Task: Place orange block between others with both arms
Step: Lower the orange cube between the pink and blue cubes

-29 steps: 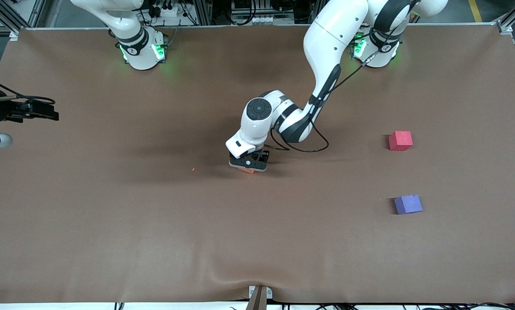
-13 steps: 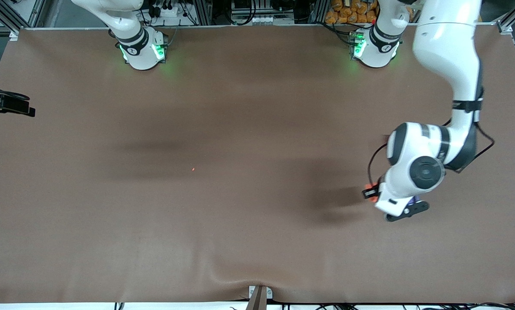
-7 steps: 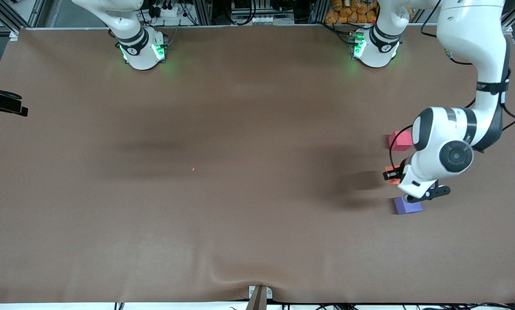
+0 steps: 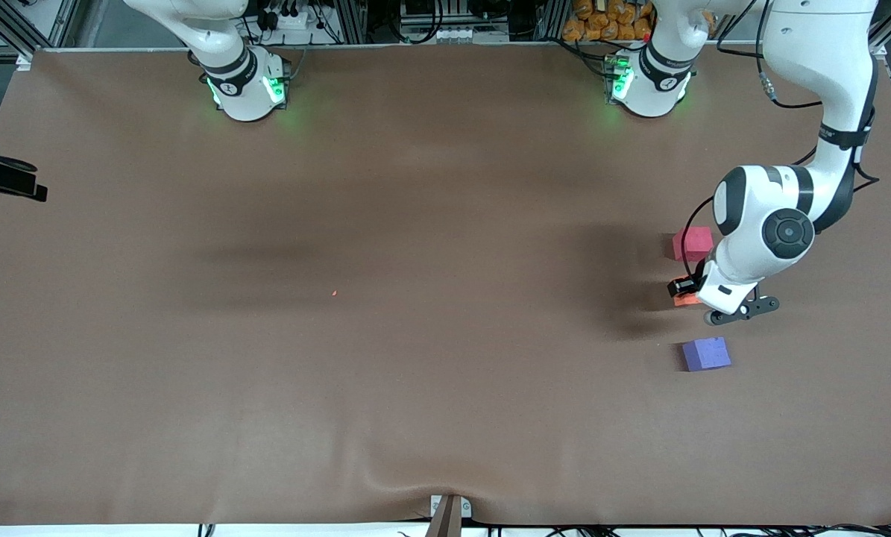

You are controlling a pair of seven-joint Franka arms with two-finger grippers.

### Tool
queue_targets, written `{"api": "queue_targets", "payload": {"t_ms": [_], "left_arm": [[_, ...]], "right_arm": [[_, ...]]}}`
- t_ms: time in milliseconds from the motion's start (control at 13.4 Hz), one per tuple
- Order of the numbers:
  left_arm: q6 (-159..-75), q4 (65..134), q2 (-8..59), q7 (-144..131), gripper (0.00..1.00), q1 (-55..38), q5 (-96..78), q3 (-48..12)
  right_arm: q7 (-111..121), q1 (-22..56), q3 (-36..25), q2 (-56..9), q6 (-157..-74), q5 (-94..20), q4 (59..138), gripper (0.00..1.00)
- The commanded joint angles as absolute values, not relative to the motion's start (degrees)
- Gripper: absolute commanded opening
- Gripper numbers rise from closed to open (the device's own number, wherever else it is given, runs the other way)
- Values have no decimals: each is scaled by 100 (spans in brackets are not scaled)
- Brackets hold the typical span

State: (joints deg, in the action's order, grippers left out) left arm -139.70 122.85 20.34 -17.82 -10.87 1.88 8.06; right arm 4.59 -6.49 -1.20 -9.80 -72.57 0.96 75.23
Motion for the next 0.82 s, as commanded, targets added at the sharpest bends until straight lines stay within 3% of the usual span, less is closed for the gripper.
{"api": "queue_targets", "payload": {"t_ms": [0,748], "left_arm": [[-14246,12454,1995,-1505,0,-765,334,694],[-14968,12173,2583,-1230,0,-624,273,642]], "right_arm": [[404,-747,-9,-923,-7207,167,7471,100],[413,-756,-26,-923,-7251,167,7453,100]]}}
